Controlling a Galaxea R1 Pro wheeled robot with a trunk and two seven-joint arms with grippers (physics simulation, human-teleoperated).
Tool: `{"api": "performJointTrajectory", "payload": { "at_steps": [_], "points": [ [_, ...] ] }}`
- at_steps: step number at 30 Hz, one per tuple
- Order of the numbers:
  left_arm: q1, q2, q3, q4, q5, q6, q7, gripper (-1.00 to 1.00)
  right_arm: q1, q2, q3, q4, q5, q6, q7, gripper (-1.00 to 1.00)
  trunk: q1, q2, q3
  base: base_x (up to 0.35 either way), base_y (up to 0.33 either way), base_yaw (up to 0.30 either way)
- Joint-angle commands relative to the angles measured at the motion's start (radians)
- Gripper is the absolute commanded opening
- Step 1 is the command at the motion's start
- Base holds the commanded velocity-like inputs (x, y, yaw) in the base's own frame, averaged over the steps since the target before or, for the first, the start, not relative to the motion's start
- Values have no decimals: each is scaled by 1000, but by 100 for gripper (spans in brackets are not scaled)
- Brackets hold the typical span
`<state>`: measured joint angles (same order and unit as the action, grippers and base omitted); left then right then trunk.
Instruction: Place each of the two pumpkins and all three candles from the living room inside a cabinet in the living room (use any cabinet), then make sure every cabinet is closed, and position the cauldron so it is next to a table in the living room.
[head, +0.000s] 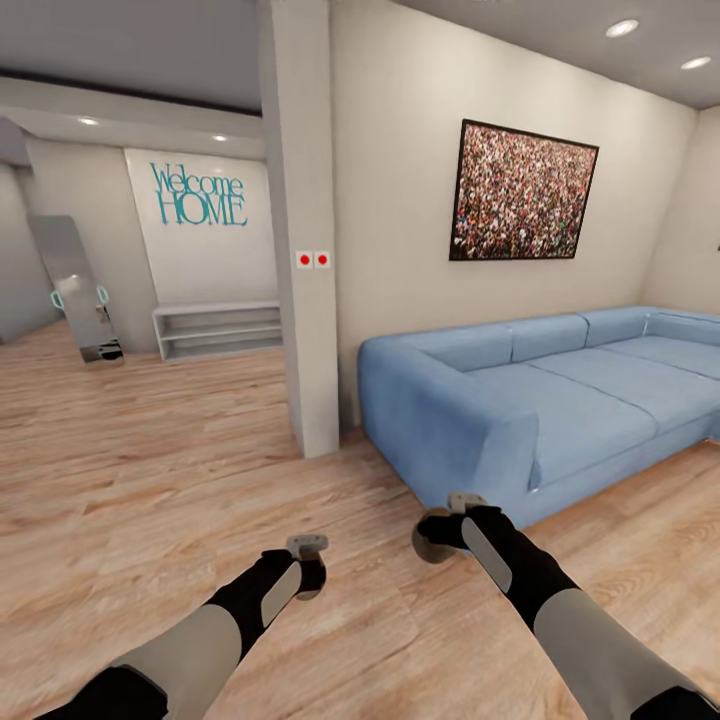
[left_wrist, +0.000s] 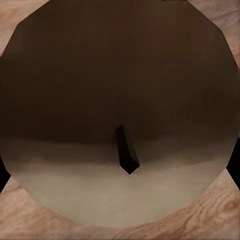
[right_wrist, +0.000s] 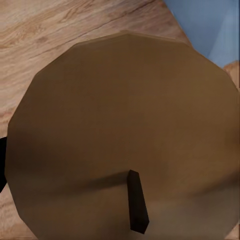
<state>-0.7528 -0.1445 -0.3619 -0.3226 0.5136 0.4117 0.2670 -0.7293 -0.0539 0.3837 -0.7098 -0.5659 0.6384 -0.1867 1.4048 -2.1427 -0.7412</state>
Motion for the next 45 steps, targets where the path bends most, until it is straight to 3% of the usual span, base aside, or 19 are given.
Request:
{"api": "performJointTrajectory", "payload": {
  "at_steps": [1,6,12,18,22,29,32,35,36,40,43,45],
  "points": [
    [0,1,-7,-1,11,4,8,-100,-1,-1,6,4,-12,-3,-10,-100,-4,7,2,0,0,0],
    [0,3,-5,21,11,4,8,-100,-1,0,8,42,-12,-49,-10,-100,-23,42,18,0,0,0],
    [0,28,-4,118,14,1,7,-100,-1,2,10,148,-12,-104,-8,-100,-46,84,37,0,0,0],
    [0,49,-6,304,34,-136,5,-100,-1,2,13,300,-12,-185,17,-100,-69,126,55,0,0,0],
    [3,92,-6,321,47,-156,2,-100,-1,3,21,403,-12,-250,44,-100,-85,154,68,0,0,0],
    [9,114,-6,327,53,-161,-3,-100,-1,3,32,505,-12,-328,76,-100,-111,203,90,0,0,0],
    [10,118,-6,329,79,-210,-3,-100,2,3,33,571,-12,-401,99,-100,-123,224,99,0,0,0],
    [10,138,-6,329,112,-221,-3,-100,6,4,35,583,-12,-412,120,-100,-134,245,109,0,0,0],
    [10,157,-7,330,146,-223,-3,-100,12,5,35,585,-12,-414,125,-100,-138,252,112,0,0,0],
    [10,170,-8,330,193,-226,-3,-100,19,5,36,586,-12,-417,128,-100,-154,280,124,0,0,0],
    [11,171,-8,330,201,-228,-3,-100,20,10,36,586,-11,-417,128,-100,-165,301,134,0,0,0],
    [11,173,-8,332,205,-270,-3,-100,21,13,35,586,-10,-416,127,-100,-173,315,140,0,0,0]
  ]
}}
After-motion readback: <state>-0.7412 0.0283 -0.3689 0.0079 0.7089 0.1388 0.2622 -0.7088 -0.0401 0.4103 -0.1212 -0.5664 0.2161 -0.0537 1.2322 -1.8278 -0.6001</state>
